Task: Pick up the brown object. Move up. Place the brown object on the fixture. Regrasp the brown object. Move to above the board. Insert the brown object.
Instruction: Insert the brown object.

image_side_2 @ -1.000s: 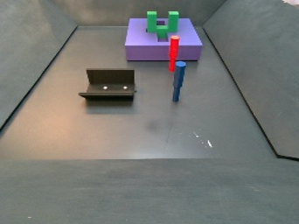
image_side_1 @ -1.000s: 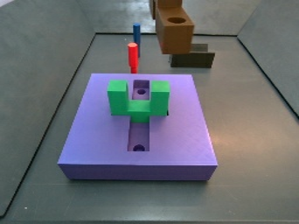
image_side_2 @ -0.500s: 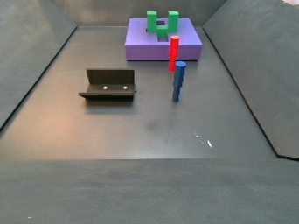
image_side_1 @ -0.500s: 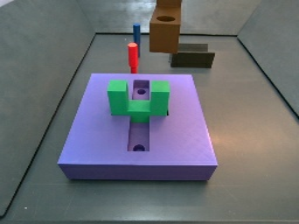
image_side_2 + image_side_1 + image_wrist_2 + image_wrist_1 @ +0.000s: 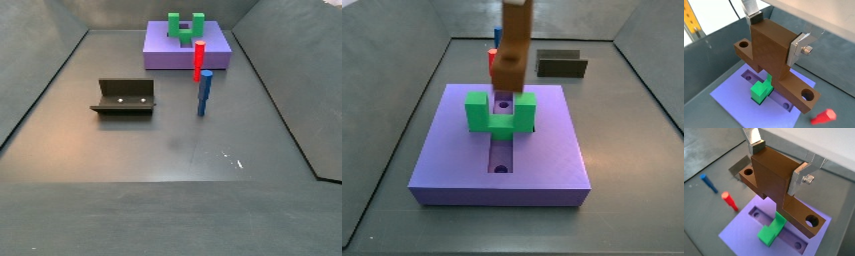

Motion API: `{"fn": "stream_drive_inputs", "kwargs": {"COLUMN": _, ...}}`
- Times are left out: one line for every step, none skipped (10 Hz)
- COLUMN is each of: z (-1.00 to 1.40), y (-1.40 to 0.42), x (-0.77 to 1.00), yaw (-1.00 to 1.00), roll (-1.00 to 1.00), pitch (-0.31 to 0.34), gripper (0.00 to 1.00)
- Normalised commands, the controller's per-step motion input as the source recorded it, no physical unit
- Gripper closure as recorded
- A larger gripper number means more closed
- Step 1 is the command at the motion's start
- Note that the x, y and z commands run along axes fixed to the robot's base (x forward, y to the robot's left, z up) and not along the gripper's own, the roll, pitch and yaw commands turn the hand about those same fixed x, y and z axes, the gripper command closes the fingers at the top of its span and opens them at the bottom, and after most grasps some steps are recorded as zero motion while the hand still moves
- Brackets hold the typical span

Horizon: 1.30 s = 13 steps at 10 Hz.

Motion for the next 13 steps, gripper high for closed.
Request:
{"fn": "stream_drive_inputs", "kwargs": {"z": -0.63, "y": -0.25, "x": -0.31, "yaw": 0.32, "roll": 0.11, "pitch": 0.0, "gripper": 1.0}}
{"fn": "stream_drive_inputs", "kwargs": {"z": -0.57, "y": -0.16, "x": -0.24, "yaw": 0.35, "roll": 0.03, "pitch": 0.0, "gripper": 1.0}}
{"fn": "stream_drive_inputs", "kwargs": {"z": -0.57, "y": 0.0, "x": -0.08, "yaw": 0.4, "roll": -0.06, "pitch": 0.0, "gripper": 1.0}}
{"fn": "stream_drive_inputs", "kwargs": {"z": -0.53, "y": 0.0, "x": -0.01, "yaw": 0.38, "roll": -0.12, "pitch": 0.0, "gripper": 1.0}}
{"fn": "stream_drive_inputs", "kwargs": {"z": -0.49, "y": 0.0, "x": 0.0, "yaw": 0.3, "roll": -0.14, "pitch": 0.0, "gripper": 1.0}}
{"fn": "stream_drive_inputs", "kwargs": {"z": -0.41, "y": -0.01, "x": 0.0, "yaw": 0.22, "roll": -0.1, "pitch": 0.0, "gripper": 1.0}}
{"fn": "stream_drive_inputs", "kwargs": {"z": -0.37, "y": -0.04, "x": 0.0, "yaw": 0.14, "roll": -0.08, "pitch": 0.0, "gripper": 1.0}}
{"fn": "stream_drive_inputs", "kwargs": {"z": -0.36, "y": -0.05, "x": 0.0, "yaw": 0.12, "roll": -0.07, "pitch": 0.0, "gripper": 1.0}}
{"fn": "stream_drive_inputs", "kwargs": {"z": -0.37, "y": -0.02, "x": 0.0, "yaw": 0.09, "roll": -0.07, "pitch": 0.0, "gripper": 1.0}}
{"fn": "stream_drive_inputs", "kwargs": {"z": -0.36, "y": -0.03, "x": 0.0, "yaw": 0.08, "roll": -0.08, "pitch": 0.0, "gripper": 1.0}}
{"fn": "stream_drive_inputs", "kwargs": {"z": -0.36, "y": -0.02, "x": 0.0, "yaw": 0.07, "roll": -0.09, "pitch": 0.0, "gripper": 1.0}}
{"fn": "stream_drive_inputs", "kwargs": {"z": -0.35, "y": -0.01, "x": 0.0, "yaw": 0.06, "roll": -0.09, "pitch": 0.0, "gripper": 1.0}}
{"fn": "stream_drive_inputs", "kwargs": {"z": -0.3, "y": 0.0, "x": 0.05, "yaw": 0.03, "roll": -0.1, "pitch": 0.0, "gripper": 1.0}}
